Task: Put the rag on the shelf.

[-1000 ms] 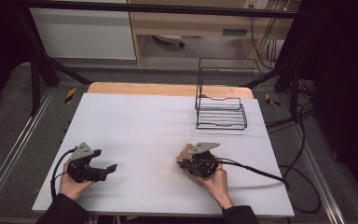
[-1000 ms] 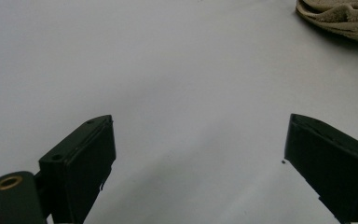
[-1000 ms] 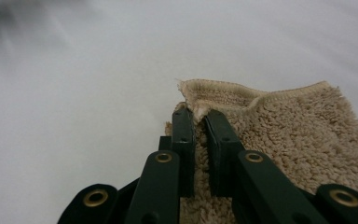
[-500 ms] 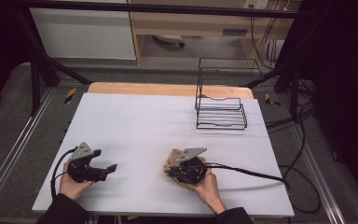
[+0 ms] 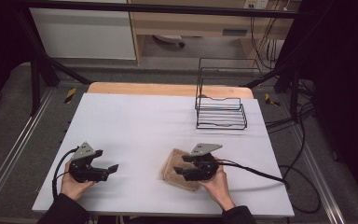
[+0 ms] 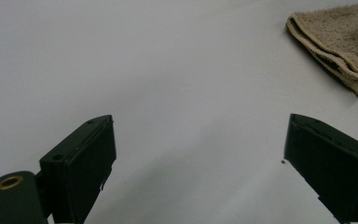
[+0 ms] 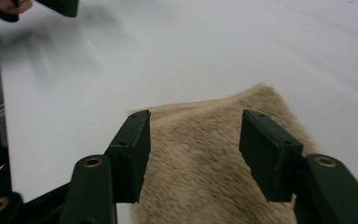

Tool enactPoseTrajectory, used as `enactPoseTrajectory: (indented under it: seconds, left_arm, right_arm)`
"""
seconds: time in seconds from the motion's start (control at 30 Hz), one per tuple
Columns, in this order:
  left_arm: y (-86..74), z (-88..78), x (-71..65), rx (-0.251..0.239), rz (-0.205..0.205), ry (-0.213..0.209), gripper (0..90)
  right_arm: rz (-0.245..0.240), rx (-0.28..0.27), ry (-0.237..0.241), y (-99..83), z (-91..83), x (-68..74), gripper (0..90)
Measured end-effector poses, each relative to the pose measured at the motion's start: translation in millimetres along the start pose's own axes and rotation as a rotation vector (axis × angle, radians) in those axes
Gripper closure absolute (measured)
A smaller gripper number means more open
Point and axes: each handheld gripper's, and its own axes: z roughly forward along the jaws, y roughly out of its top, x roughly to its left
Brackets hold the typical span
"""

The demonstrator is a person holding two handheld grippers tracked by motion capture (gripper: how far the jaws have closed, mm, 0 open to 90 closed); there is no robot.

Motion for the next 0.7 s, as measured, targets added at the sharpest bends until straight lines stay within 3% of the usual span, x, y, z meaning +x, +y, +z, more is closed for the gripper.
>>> enactPoseTrajectory:
  seconds: [0.1,0.17,0.33,0.53,0.7]
  left_arm:
    - [1.4,1.6,-2.3,0.002,0.000,-0.004,9.1]
    - [2.7,2.8,-4.3,0.009,0.002,-0.006,9.6]
    - [8.1,7.0,-13.1,0.018,-0.010,-0.015,11.8]
    - [19.0,15.9,-28.1,0.018,-0.030,-0.049,15.6]
    - [30.7,25.2,-45.3,0.041,-0.018,-0.068,26.8]
  right_arm:
    - [0.024,-0.008,-0.019,-4.2,-6.8,-9.1,39.1]
    - [0.051,-0.013,-0.071,-12.1,-16.2,-20.6,34.8]
    - [0.079,-0.015,-0.122,-27.2,-27.3,-36.0,32.1]
    - [0.122,-0.011,-0.164,-37.7,-33.9,-46.7,31.1]
    - [0.156,-0.023,-0.194,-40.5,-35.6,-51.5,36.3]
